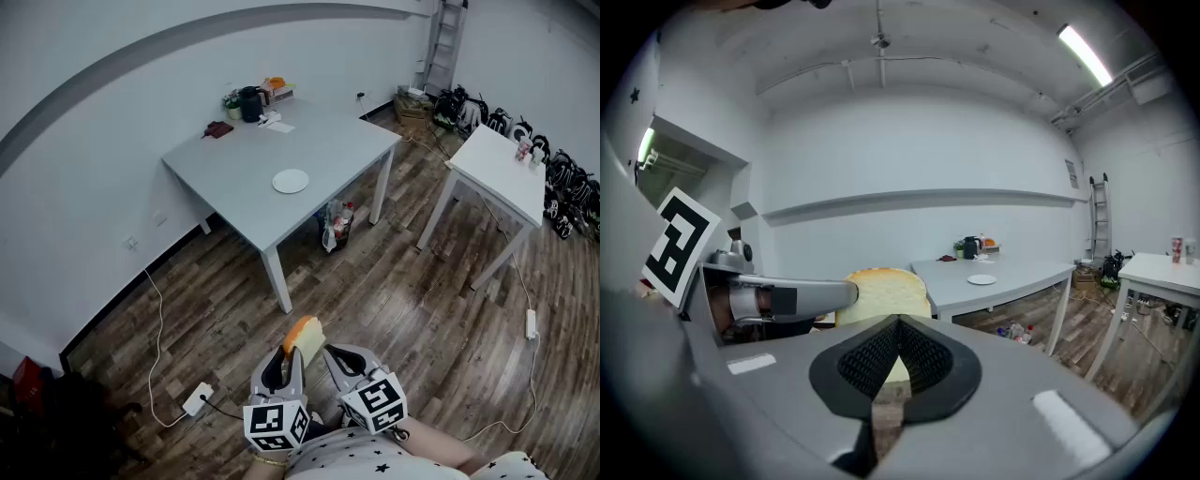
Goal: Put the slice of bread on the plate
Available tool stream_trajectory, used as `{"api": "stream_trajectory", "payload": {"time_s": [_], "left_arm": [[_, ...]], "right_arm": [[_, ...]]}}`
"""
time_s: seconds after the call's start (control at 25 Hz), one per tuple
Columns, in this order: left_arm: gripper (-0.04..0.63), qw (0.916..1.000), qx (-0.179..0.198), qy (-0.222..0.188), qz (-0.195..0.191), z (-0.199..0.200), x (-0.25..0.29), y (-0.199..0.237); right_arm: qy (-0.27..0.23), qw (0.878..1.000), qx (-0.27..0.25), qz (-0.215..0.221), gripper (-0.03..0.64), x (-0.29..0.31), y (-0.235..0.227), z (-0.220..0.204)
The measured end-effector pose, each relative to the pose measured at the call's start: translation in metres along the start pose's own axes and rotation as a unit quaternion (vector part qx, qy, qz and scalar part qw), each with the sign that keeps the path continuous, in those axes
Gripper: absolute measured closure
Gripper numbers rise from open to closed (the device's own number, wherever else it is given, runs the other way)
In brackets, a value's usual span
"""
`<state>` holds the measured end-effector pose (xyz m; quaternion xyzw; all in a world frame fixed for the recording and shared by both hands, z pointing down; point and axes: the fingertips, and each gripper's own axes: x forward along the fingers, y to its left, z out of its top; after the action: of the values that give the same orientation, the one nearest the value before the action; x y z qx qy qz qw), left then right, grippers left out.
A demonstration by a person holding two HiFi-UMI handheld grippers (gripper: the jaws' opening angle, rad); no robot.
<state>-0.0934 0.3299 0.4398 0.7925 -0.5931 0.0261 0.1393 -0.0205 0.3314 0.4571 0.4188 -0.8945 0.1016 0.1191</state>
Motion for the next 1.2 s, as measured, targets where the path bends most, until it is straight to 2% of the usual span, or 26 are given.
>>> {"api": "stream_trajectory", "payload": {"time_s": [0.72,0.96,1.2], "left_arm": [[0.503,0.9997,0.0,0.007,-0.024,0.006,0.019,0.053],[0.503,0.9996,-0.005,0.014,-0.025,0.007,0.056,0.056],[0.503,0.9997,-0.018,0.005,-0.016,0.021,0.124,0.062]], "right_arm": [[0.006,1.0,0.005,-0.017,0.618,0.05,0.019,0.009],[0.007,1.0,0.009,-0.023,0.618,0.071,-0.012,0.013],[-0.002,1.0,0.001,-0.018,0.618,0.115,-0.072,0.034]]}}
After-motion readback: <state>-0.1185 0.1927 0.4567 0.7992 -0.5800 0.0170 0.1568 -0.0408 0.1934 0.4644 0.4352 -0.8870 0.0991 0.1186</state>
